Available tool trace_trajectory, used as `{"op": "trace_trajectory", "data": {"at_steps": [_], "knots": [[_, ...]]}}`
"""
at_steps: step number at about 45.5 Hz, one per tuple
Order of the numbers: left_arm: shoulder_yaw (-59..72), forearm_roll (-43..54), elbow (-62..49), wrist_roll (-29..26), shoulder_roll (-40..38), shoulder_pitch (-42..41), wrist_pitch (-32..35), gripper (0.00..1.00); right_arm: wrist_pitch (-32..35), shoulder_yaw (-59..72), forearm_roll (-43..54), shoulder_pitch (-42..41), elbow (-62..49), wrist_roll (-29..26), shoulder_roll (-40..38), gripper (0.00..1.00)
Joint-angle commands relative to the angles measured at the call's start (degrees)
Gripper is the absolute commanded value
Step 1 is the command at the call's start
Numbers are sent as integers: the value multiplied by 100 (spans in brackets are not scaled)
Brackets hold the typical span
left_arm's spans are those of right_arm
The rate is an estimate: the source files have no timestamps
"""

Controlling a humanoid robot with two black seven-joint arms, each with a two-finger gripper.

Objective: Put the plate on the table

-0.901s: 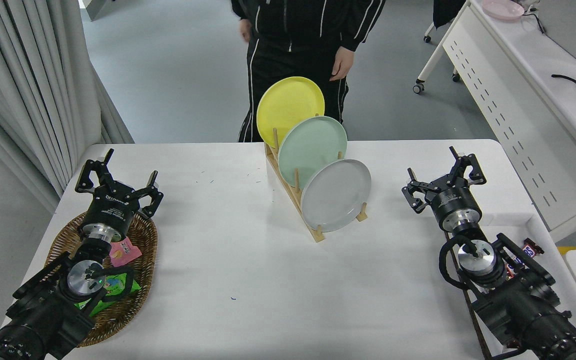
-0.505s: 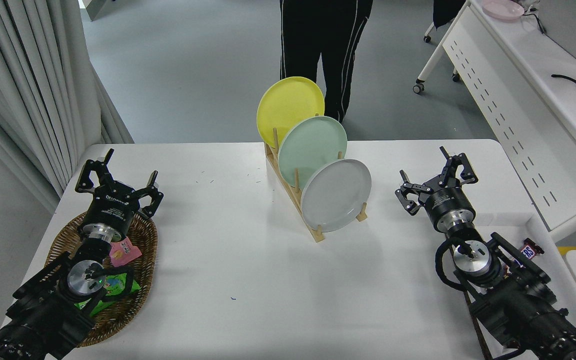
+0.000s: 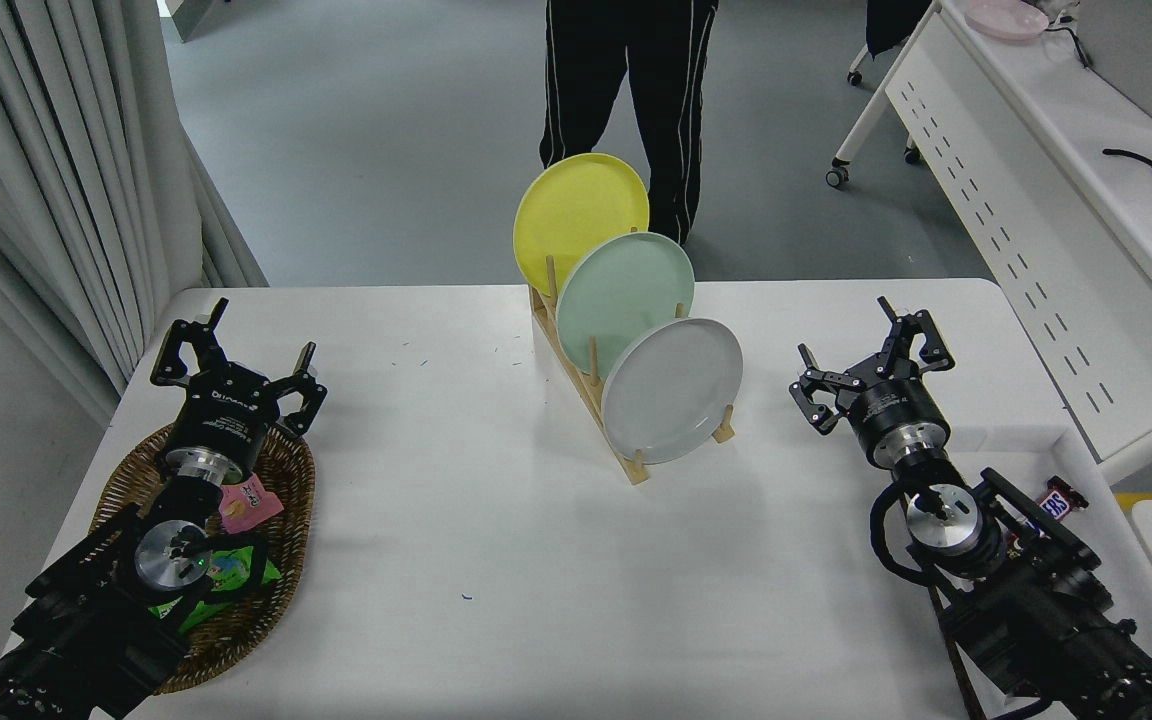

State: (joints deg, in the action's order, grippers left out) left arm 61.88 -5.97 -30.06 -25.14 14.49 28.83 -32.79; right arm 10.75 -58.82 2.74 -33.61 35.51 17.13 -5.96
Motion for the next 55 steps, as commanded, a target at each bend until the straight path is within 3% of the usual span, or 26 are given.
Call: {"op": "trace_trajectory", "data": {"at_steps": [1,28,45,55], "knots": [[0,0,0,0,1,0,1,100,-2,-33,-10,-14,0,0,-28,100],[0,0,0,0,-8,0,1,100,-108,221,-19,-49,61,0,-327,100],[0,0,0,0,1,0,1,100,-371,2541,-792,-822,140,0,-924,100],[0,0,0,0,1,0,1,100,-538,4235,-1151,-1322,1184,-8,-1881,100]]}}
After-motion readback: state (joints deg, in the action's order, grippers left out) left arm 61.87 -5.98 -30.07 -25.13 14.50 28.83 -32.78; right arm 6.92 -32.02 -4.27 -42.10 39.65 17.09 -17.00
